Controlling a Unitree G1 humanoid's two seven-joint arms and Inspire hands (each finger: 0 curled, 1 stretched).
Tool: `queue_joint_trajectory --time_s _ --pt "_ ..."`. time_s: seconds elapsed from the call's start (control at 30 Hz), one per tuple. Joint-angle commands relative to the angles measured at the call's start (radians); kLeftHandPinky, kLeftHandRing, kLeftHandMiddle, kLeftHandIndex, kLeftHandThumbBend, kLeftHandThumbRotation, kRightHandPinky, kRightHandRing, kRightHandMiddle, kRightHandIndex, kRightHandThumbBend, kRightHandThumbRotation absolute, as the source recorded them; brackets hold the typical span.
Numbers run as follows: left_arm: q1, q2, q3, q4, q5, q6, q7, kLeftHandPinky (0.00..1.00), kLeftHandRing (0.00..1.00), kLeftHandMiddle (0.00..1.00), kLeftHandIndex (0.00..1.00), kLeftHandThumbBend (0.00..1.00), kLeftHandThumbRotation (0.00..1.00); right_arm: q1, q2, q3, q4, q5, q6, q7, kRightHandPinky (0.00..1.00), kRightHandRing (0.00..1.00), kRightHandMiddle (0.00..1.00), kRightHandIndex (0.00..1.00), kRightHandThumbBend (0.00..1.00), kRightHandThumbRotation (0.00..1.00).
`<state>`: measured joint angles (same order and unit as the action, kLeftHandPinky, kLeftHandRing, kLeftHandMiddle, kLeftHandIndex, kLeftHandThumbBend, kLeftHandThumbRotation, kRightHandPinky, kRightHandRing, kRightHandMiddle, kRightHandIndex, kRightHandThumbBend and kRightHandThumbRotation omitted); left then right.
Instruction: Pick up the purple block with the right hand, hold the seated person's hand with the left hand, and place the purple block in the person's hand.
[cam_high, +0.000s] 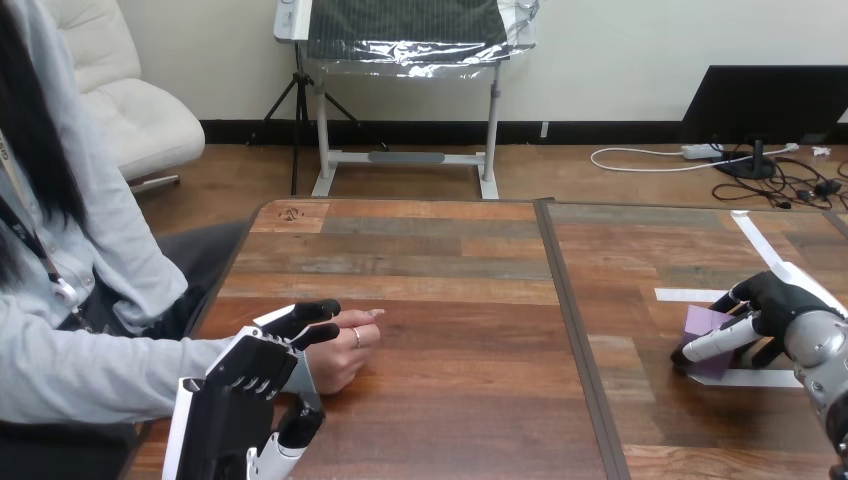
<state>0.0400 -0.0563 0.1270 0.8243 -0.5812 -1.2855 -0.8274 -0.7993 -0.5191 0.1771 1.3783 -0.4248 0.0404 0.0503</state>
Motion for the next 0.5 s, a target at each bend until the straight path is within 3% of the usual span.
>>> queue_joint_trajectory --time_s 0.0,0.47 --pt "-0.033 -0.013 -0.006 -0.041 0.001 0.000 -0.004 0.74 0.80 0.74 0.68 0.73 0.57 -0.038 0.009 -0.023 -0.029 0.024 -0.003 -0.024 0.48 0.59 0.62 0.54 0.79 0.00" --pt "-0.042 -0.015 -0.004 -0.035 0.004 -0.006 0.000 0.74 0.79 0.74 0.68 0.73 0.57 -0.043 0.011 -0.047 -0.036 0.047 -0.023 -0.056 0.36 0.46 0.53 0.53 0.77 0.00"
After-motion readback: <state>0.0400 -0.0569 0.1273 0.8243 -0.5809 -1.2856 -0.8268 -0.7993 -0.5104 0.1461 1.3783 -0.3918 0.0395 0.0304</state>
